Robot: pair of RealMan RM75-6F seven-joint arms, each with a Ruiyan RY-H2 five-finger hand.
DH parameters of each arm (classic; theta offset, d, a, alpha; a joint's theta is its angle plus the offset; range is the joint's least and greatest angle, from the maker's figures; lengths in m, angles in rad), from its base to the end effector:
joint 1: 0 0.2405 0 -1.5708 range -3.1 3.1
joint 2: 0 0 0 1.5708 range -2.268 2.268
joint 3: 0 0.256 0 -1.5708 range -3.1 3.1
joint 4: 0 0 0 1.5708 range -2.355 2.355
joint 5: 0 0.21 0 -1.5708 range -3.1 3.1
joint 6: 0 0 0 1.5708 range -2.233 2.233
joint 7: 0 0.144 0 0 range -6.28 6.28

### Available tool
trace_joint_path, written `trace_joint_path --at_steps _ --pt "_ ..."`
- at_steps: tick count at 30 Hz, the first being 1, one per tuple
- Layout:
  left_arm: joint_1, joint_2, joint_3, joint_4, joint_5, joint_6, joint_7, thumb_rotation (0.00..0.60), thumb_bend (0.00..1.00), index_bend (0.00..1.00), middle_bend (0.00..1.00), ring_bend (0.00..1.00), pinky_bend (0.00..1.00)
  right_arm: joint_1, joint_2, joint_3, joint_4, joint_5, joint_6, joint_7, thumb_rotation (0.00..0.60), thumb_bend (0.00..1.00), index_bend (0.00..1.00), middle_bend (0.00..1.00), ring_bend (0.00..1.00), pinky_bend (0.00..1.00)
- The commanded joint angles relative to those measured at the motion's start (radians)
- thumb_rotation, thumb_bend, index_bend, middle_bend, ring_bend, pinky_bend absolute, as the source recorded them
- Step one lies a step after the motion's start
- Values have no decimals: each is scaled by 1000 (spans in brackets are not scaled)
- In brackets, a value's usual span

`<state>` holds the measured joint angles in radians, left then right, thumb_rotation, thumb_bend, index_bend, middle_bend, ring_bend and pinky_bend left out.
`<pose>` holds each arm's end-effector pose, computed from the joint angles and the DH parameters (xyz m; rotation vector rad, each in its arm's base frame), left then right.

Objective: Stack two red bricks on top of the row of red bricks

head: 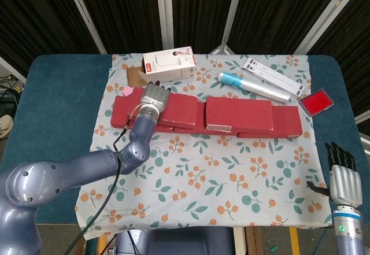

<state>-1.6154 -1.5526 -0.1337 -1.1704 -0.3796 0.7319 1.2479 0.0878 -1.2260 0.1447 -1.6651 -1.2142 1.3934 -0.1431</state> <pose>0.0197 0.4662 -0.0107 -1.8945 -0.8024 -0.2917 -0.3240 -0.1951 0.1316 1.1629 -1.0731 0.7841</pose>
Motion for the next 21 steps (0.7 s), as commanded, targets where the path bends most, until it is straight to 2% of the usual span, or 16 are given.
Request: trace_joint_path --at_steps 1,21 --pt "-5 -16 -6 11 -5 10 13 600 5 399 400 34 120 -1 2 0 0 -1 0 4 600 19 0 0 0 0" --pt "1 -101 -83 119 -36 62 102 600 5 390 399 34 120 0 7 1 7 5 -7 18 600 19 0 0 0 0"
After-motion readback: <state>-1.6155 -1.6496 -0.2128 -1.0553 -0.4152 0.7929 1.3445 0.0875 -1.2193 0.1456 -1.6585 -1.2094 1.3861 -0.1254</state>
